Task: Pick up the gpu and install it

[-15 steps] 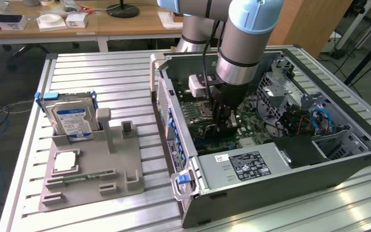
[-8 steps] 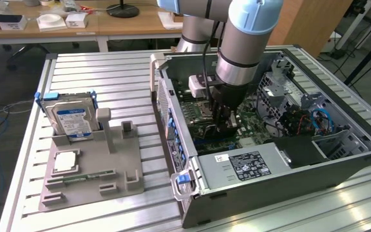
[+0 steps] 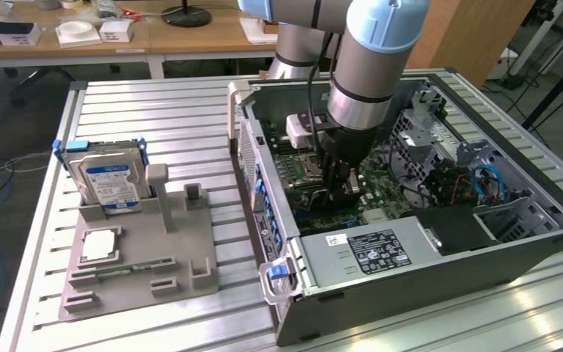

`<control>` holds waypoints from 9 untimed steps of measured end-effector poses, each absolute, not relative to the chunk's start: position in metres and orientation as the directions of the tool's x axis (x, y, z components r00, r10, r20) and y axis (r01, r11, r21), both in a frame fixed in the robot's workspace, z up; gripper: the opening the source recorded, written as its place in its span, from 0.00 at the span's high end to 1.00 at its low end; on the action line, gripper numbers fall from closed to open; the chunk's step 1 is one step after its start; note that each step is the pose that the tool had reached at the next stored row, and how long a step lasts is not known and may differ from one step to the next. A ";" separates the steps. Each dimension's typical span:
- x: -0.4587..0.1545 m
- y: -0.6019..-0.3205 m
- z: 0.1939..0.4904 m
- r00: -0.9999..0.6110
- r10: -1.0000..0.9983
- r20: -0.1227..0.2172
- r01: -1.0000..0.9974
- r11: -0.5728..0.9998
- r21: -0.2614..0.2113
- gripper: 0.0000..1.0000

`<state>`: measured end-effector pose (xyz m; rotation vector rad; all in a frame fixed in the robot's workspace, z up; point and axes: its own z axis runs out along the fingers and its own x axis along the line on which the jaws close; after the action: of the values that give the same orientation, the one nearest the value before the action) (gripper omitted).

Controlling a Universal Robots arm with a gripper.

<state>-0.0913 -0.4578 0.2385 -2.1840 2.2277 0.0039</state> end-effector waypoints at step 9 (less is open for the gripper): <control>-0.091 -0.458 0.238 -0.020 -1.000 -0.018 -1.000 0.020 -0.014 0.74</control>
<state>-0.0913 -0.4578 0.2383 -2.1837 2.2276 0.0041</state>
